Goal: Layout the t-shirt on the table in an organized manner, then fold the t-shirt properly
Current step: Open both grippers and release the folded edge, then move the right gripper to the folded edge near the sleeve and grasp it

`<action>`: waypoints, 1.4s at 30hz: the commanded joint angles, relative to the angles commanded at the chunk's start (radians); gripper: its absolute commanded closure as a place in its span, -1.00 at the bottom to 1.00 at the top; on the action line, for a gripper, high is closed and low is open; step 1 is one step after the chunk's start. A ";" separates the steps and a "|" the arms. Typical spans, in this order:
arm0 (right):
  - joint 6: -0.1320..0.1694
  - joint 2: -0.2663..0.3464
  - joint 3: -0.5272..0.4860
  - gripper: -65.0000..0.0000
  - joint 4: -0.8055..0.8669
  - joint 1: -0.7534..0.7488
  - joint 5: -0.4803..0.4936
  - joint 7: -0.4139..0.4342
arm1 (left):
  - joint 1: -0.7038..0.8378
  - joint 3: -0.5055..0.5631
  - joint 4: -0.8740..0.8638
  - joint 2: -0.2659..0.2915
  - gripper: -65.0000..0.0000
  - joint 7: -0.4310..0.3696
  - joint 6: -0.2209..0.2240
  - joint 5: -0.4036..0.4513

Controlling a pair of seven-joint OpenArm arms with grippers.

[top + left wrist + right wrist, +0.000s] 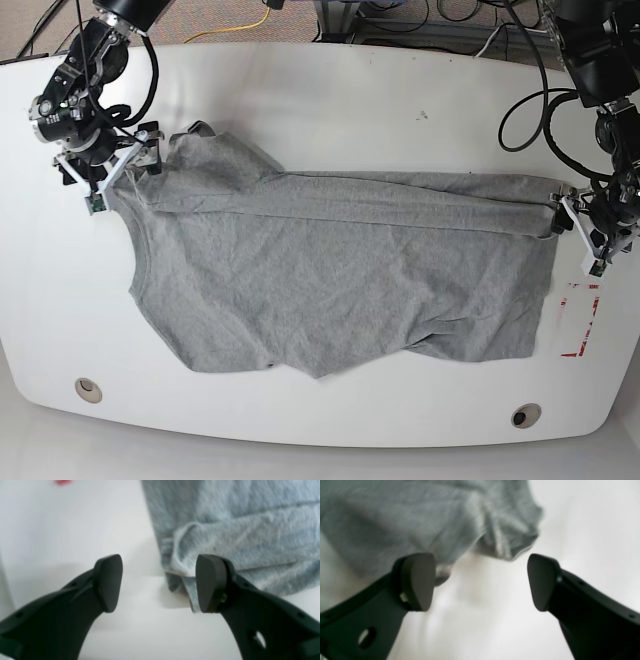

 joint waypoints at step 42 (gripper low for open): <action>0.000 -0.063 -0.100 1.00 -0.089 -0.038 0.051 0.043 | 0.046 -0.002 0.034 -0.002 -0.33 0.015 0.000 0.002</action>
